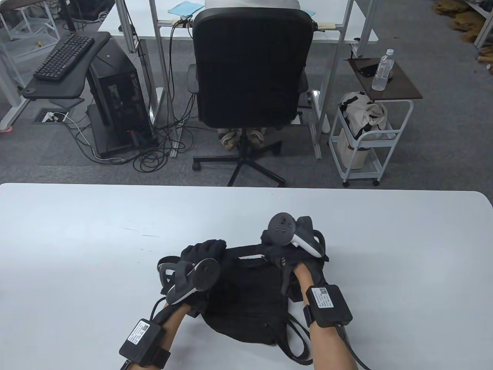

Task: Pull shoulder strap to tighten

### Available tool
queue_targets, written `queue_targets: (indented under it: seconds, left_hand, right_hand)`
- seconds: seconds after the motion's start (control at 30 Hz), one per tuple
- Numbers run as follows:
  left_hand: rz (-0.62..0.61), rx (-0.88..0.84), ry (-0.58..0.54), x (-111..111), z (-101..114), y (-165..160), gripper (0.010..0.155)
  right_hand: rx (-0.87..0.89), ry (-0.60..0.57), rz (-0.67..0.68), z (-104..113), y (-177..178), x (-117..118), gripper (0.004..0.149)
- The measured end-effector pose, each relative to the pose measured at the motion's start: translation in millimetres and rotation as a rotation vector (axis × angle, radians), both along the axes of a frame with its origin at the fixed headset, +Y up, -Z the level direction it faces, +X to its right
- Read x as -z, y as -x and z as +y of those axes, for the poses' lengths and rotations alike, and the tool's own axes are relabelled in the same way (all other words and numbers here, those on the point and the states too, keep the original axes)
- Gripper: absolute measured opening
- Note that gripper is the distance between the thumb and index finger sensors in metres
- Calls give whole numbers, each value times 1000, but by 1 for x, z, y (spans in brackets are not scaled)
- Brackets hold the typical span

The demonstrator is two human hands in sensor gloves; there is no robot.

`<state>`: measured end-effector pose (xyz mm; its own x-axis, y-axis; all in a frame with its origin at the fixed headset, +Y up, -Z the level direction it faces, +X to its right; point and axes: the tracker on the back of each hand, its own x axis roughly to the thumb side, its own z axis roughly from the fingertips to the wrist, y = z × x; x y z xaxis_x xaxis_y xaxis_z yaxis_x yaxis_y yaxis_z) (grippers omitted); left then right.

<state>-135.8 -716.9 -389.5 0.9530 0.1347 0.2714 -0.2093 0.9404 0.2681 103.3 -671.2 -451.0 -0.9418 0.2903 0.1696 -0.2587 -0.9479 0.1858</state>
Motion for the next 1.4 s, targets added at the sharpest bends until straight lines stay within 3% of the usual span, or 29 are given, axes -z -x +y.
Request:
queue_targets:
  seconds: [0.1, 0.13, 0.3, 0.4, 0.47, 0.53, 0.63, 0.83, 0.93, 1.0, 1.03, 1.07, 1.17, 1.2, 1.33, 1.4]
  left_hand:
    - [-3, 55, -39, -2, 1, -9, 62]
    - [-20, 49, -34, -2, 1, -9, 63]
    - [-48, 1, -17, -3, 6, -8, 63]
    - [-51, 12, -11, -3, 6, -8, 63]
    - [-46, 50, -27, -2, 5, -7, 63]
    - [-73, 26, 5, -2, 3, -7, 63]
    - [-82, 50, 8, -1, 5, -6, 63]
    - [-47, -5, 26, 7, 1, 8, 63]
    - [-67, -42, 28, 5, 3, 4, 62]
    - [-66, 4, -4, 4, 5, 4, 63]
    - [-84, -13, 1, 4, 5, 5, 63]
    - [-86, -34, 7, 3, 5, 5, 63]
    - [-108, -48, 6, 3, 6, 6, 63]
    - [-107, -66, 5, 3, 7, 7, 63]
    - [-102, -63, 2, 5, 6, 14, 62]
    - [-122, -104, 34, 5, 6, 14, 62]
  right_hand:
    - [-142, 103, 9, -3, 7, -3, 40]
    - [-162, 97, 35, -2, 13, -4, 58]
    - [123, 131, 187, -6, 57, -4, 78]
    - [118, 150, 209, -10, 73, -3, 61]
    - [88, 44, 171, -10, 75, -2, 40]
    - [92, 91, 207, -11, 74, -4, 37]
    - [1, 31, 216, -6, 69, -10, 36]
    - [-138, -28, 35, 5, 18, -3, 34]
    - [-181, -4, 17, 3, 17, -4, 34]
    - [-239, 27, 58, 4, 28, -7, 49]
    - [-182, 50, 91, 4, 36, -7, 67]
    - [-78, 64, 126, 3, 43, -7, 75]
    - [161, 138, 214, -6, 66, -3, 81]
    - [165, 169, 226, -10, 72, 0, 77]
    - [196, 139, 222, -18, 78, 3, 38]
    - [193, 121, 243, -16, 77, 0, 35]
